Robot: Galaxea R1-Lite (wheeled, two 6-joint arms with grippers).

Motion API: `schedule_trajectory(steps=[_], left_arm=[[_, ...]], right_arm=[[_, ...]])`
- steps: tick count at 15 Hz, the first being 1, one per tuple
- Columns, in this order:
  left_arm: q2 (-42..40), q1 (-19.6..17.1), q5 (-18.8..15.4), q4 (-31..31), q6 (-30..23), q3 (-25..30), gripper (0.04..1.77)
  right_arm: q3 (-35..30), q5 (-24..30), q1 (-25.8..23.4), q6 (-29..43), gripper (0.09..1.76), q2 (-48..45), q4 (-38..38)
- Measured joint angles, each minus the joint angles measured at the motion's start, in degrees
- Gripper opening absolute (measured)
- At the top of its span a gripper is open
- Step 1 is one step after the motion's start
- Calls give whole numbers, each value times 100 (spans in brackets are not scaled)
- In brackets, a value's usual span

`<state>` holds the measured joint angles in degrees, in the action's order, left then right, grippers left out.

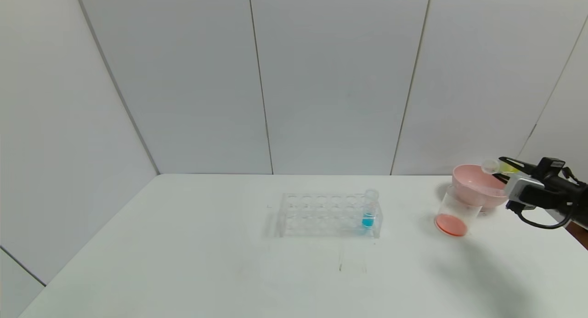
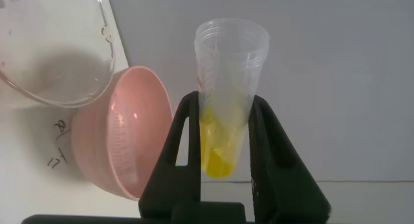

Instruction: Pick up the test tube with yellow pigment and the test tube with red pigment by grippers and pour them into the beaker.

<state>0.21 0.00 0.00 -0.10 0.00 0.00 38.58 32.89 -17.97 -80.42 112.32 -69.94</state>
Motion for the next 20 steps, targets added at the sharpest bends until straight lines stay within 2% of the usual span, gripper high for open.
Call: schedule_trajectory(steps=[7, 11, 20], left_arm=[[0, 0, 0, 0, 0, 0, 176], [0, 0, 0, 0, 0, 0, 176], [0, 2, 0, 2, 0, 0, 176]], right_arm=[[74, -769, 290, -759, 50, 35, 187], [364, -834, 380, -916, 50, 38, 318], [405, -831, 383, -1051, 50, 41, 327]])
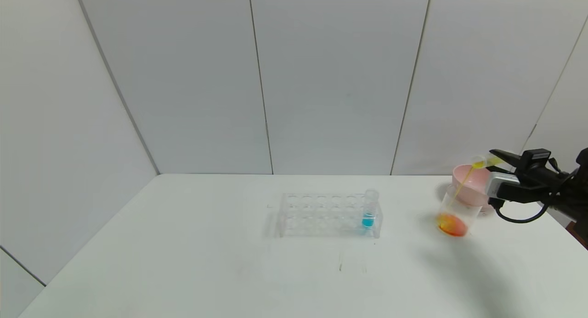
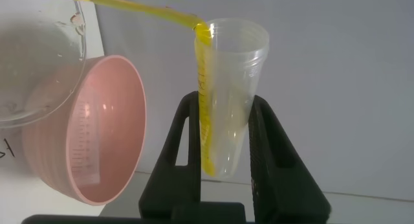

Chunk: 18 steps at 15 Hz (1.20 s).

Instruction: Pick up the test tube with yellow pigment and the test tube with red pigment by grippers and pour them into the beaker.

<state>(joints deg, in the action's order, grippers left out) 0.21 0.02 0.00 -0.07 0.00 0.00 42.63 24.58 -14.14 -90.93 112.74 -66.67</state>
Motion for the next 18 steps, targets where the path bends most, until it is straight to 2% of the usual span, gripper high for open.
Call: schedule_trajectory(steps=[18], left_arm=[[0, -2, 0, -2, 0, 0, 176]], right_arm=[[-35, 11, -71, -421, 50, -26, -39]])
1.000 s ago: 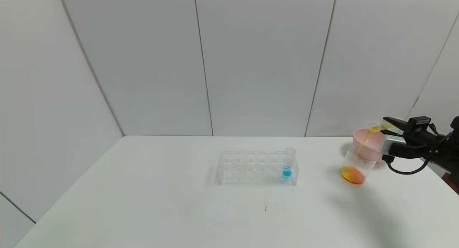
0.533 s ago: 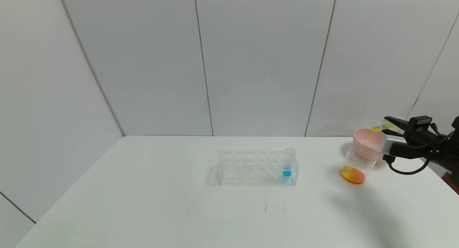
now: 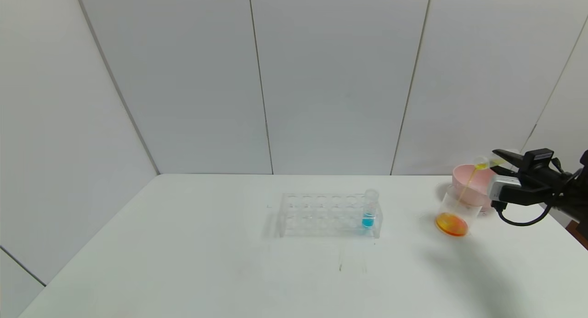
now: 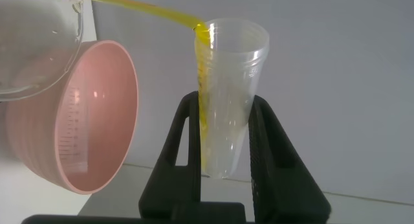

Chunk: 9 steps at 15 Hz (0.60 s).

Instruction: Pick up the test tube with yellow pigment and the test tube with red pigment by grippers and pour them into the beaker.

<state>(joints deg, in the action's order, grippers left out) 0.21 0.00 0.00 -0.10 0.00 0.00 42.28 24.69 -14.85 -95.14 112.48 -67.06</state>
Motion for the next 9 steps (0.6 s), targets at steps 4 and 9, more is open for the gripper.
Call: schedule_trajectory(steps=[4, 9], left_arm=[[0, 0, 0, 0, 0, 0, 176], [0, 0, -2, 0, 0, 0, 176]], right_arm=[[-13, 11, 7, -151, 50, -11, -16], [-44, 9, 0, -239, 50, -22, -9]])
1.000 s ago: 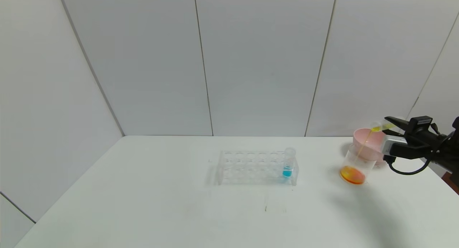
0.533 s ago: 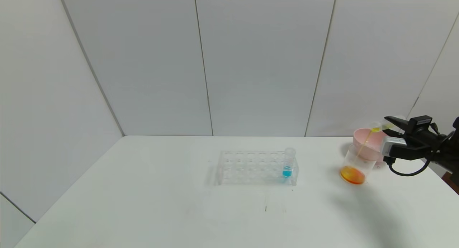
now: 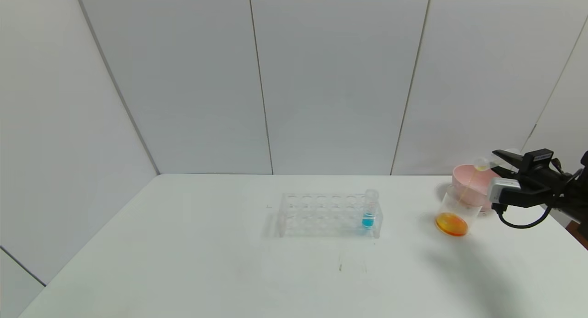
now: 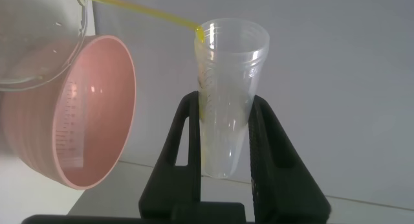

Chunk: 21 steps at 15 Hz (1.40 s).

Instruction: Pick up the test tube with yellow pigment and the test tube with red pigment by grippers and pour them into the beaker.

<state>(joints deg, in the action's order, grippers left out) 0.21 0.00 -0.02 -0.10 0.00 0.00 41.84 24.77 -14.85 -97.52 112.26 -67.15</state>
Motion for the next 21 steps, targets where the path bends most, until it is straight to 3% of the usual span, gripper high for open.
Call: schedule_trajectory(steps=[7, 9, 13, 18, 21], left_arm=[[0, 0, 0, 0, 0, 0, 176], [0, 0, 2, 0, 0, 0, 176], [0, 0, 2, 0, 0, 0, 176], [0, 0, 2, 0, 0, 0, 176], [0, 0, 2, 0, 0, 0, 176]], right_arm=[[-5, -6, 2, -29, 50, 0, 6], [68, -48, 41, 482, 50, 0, 30], [636, -725, 140, 2727, 50, 33, 132], [1259, -1479, 184, 6206, 50, 193, 469], [1270, -1829, 188, 7497, 50, 319, 485]])
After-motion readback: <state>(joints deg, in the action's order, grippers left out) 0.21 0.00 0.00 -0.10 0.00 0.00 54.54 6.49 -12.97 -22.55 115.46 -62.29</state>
